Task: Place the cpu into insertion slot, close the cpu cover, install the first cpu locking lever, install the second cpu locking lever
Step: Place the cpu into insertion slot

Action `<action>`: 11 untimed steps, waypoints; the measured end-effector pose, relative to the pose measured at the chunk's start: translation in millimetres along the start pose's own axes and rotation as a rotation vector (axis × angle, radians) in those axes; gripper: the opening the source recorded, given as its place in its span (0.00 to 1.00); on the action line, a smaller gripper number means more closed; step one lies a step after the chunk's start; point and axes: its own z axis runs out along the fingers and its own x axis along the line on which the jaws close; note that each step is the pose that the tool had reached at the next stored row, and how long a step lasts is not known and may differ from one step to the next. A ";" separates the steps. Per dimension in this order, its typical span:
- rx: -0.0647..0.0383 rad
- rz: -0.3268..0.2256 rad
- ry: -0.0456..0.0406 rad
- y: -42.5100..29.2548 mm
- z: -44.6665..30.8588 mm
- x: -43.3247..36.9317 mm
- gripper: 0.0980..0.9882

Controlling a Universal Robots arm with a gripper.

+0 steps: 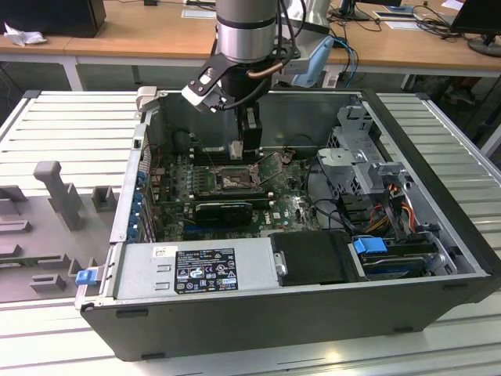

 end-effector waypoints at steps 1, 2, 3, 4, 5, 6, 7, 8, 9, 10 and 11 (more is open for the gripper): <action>0.000 0.000 0.0011 -0.1 1.4 0.0 0.48; 0.000 0.000 0.0018 -0.2 2.5 -0.1 0.48; 0.000 0.000 0.0020 -0.2 3.4 -0.1 0.48; 0.000 0.000 0.0022 -0.3 4.5 -0.1 0.48; 0.000 0.000 0.0022 -0.4 6.1 -0.2 0.48; 0.000 0.000 0.0022 -0.5 7.6 -0.2 0.48; 0.000 0.000 0.0023 -0.7 9.9 -0.3 0.48; 0.000 0.000 0.0022 -0.8 11.3 -0.3 0.48; 0.000 0.000 0.0023 -0.8 12.3 -0.4 0.48; 0.000 0.000 0.0022 -1.0 13.9 -0.4 0.48; 0.000 0.000 0.0022 -1.0 14.9 -0.4 0.48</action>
